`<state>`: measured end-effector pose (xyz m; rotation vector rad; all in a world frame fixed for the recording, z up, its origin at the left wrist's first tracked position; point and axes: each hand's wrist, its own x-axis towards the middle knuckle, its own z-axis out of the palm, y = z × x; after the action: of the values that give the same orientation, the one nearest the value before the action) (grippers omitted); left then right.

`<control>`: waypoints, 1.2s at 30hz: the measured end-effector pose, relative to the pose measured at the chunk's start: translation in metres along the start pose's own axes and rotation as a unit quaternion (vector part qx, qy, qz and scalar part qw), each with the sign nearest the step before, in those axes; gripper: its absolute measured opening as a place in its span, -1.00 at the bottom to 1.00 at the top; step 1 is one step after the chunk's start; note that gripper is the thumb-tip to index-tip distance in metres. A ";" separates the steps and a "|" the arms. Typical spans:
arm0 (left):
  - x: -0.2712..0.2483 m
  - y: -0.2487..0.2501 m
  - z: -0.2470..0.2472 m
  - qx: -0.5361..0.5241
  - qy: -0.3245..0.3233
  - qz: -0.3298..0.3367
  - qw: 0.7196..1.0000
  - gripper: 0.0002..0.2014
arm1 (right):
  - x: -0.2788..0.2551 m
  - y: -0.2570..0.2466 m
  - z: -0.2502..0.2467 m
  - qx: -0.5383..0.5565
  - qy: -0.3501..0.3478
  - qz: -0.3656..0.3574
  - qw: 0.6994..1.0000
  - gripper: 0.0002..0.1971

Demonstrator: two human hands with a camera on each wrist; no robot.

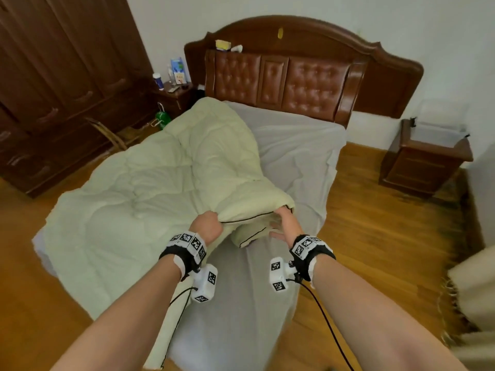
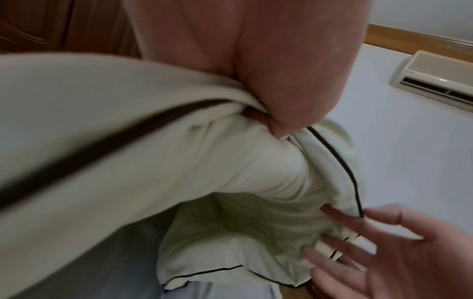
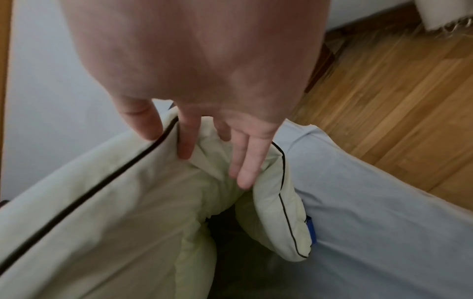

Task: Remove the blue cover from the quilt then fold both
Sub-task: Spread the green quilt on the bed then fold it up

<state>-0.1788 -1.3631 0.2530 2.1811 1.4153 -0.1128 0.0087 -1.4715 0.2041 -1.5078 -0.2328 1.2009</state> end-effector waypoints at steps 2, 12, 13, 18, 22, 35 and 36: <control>0.007 0.051 0.007 0.004 -0.004 -0.008 1.000 -0.69 | 0.014 -0.017 -0.041 0.021 -0.036 0.044 0.998 -0.70; 0.067 0.234 0.023 -0.013 -0.015 -0.024 0.999 -0.70 | 0.149 -0.069 -0.189 -0.181 0.055 0.017 0.982 -0.14; 0.076 0.238 0.028 -0.012 -0.028 -0.032 0.999 -0.70 | 0.167 -0.073 -0.198 -0.183 0.067 0.037 0.980 -0.10; 0.132 0.266 0.048 -0.008 -0.089 -0.048 0.995 -0.84 | 0.243 -0.106 -0.235 -0.148 0.156 0.088 0.973 -0.39; 0.196 0.284 0.064 -0.022 -0.111 -0.092 0.989 -0.95 | 0.311 -0.133 -0.268 -0.287 0.092 0.036 0.953 -0.54; 0.398 0.432 0.014 -0.020 0.162 -0.098 0.982 -0.63 | 0.405 -0.383 -0.244 -0.475 -0.139 -0.506 0.707 -0.57; 0.408 0.439 0.006 -0.003 0.163 -0.100 0.982 -0.69 | 0.428 -0.389 -0.254 -0.473 -0.116 -0.488 0.724 -0.53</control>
<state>0.3860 -1.1650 0.2758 2.1163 1.8107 0.1863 0.5747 -1.1954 0.2520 -1.6204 -1.7959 0.3157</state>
